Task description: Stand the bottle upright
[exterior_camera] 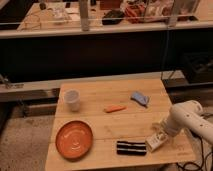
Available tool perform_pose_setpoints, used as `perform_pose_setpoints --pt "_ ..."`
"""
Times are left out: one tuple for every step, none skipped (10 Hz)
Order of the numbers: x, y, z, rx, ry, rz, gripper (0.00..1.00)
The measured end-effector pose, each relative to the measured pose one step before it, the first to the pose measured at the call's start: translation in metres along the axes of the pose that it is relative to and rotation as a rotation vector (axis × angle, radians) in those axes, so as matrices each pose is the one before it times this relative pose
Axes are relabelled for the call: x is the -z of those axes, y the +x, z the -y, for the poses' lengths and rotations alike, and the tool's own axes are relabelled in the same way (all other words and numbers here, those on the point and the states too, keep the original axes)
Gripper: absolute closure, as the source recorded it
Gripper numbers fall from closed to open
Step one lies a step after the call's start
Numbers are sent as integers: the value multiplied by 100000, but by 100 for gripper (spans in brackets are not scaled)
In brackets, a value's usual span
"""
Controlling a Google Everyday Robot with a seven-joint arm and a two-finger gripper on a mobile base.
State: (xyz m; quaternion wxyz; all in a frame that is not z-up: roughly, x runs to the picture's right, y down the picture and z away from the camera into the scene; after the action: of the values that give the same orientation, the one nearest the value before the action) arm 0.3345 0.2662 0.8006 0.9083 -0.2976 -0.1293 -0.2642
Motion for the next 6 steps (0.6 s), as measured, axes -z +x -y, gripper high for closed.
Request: perform_pose_setpoints --pt "-35 226 -71 -233 449 531 20" --pt "-9 162 -119 -341 207 452 20" --pt "-4 175 -5 -33 336 680 20" --pt "-25 125 60 52 218 434 22" --pt "-47 46 -2 -8 -135 311 27" --pt "-71 38 19 16 -229 332 37"
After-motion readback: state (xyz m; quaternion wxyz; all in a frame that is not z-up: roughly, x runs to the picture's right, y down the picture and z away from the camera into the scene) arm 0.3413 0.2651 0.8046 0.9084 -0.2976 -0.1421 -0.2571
